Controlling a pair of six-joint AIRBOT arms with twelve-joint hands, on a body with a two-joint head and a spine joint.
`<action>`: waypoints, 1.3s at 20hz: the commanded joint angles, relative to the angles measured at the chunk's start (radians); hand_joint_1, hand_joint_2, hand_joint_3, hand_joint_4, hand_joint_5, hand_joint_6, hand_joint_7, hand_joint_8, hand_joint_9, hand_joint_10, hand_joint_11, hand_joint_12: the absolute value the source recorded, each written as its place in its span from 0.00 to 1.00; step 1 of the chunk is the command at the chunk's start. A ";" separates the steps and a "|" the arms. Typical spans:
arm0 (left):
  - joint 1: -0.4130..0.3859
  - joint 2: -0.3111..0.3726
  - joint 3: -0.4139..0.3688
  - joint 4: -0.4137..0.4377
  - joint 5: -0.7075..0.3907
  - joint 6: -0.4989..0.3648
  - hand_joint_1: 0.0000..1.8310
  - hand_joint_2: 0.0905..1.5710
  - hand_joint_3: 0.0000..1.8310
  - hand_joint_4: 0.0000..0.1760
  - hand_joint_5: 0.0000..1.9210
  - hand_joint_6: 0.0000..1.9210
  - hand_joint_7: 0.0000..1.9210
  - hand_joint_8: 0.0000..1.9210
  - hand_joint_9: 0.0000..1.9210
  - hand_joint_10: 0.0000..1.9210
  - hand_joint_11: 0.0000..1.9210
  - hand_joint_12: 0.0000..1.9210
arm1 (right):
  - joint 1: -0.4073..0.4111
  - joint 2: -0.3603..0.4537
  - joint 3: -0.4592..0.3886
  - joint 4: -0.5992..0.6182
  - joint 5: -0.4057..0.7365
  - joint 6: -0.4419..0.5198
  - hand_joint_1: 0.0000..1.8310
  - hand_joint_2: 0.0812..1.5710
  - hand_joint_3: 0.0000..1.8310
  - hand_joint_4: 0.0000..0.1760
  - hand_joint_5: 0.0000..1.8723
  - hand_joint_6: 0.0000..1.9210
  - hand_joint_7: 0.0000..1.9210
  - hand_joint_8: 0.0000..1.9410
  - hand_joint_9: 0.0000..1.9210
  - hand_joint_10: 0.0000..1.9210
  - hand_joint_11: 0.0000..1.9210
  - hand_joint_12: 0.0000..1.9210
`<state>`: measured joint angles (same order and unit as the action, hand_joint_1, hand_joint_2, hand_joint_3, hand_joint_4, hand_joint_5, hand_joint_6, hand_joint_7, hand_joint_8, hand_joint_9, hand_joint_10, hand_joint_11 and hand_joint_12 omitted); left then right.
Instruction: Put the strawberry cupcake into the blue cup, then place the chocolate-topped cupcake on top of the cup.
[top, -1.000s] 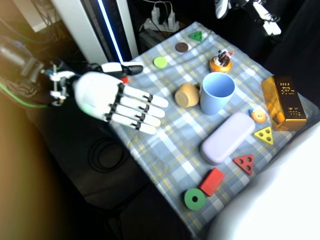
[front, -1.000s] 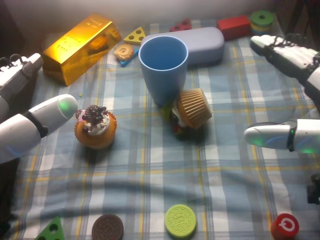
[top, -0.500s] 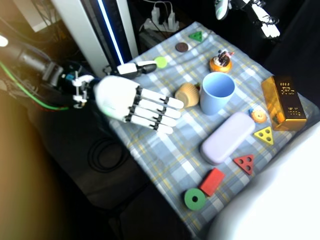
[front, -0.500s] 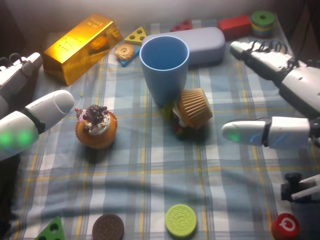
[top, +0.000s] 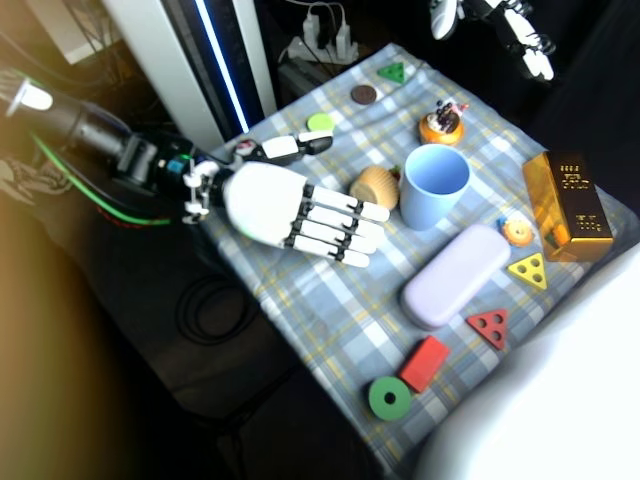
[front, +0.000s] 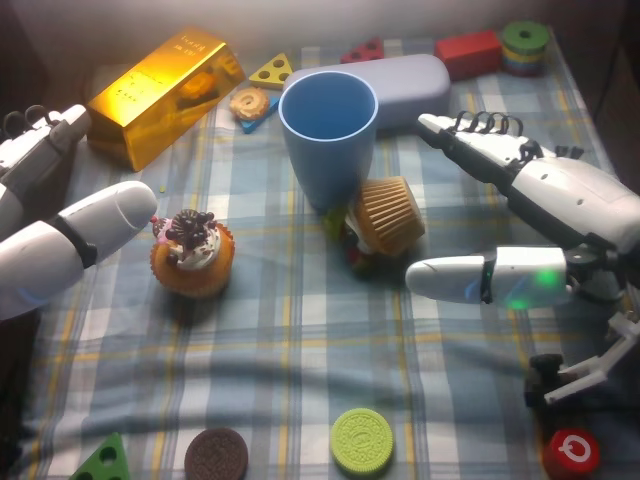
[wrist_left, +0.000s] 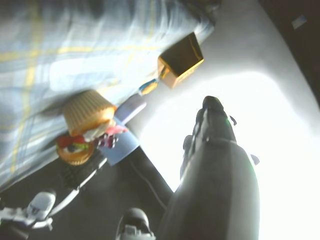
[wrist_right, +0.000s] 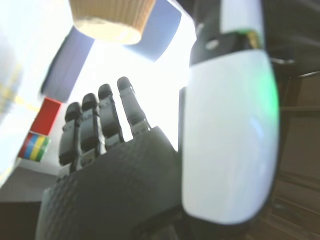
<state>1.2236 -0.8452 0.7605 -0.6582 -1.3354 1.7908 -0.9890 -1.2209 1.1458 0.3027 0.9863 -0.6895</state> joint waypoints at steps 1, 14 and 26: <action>-0.010 -0.001 0.006 0.028 -0.115 -0.002 0.01 0.57 0.00 0.12 0.08 0.00 0.06 0.00 0.07 0.00 0.07 0.05 | 0.015 -0.008 0.003 -0.023 0.105 0.012 0.20 0.48 0.00 0.00 0.02 0.01 0.04 0.01 0.01 0.00 0.01 0.01; -0.010 -0.002 0.003 0.028 -0.119 -0.003 0.02 0.57 0.00 0.11 0.08 0.00 0.05 0.00 0.07 0.00 0.04 0.13 | 0.032 -0.048 0.038 -0.053 0.065 0.034 0.17 0.68 0.00 0.14 0.21 0.01 0.22 0.01 0.21 0.04 0.00 0.55; -0.010 -0.002 0.001 0.024 -0.121 -0.003 0.00 0.57 0.00 0.16 0.08 0.00 0.06 0.00 0.07 0.00 0.00 0.23 | 0.032 -0.031 0.030 -0.059 0.069 0.023 0.11 0.82 0.00 0.00 0.21 0.00 0.20 0.00 0.19 0.01 0.02 0.55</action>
<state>1.2224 -0.8452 0.7601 -0.6628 -1.3354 1.7912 -0.9665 -1.2503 1.1736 0.2604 0.9482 -0.6659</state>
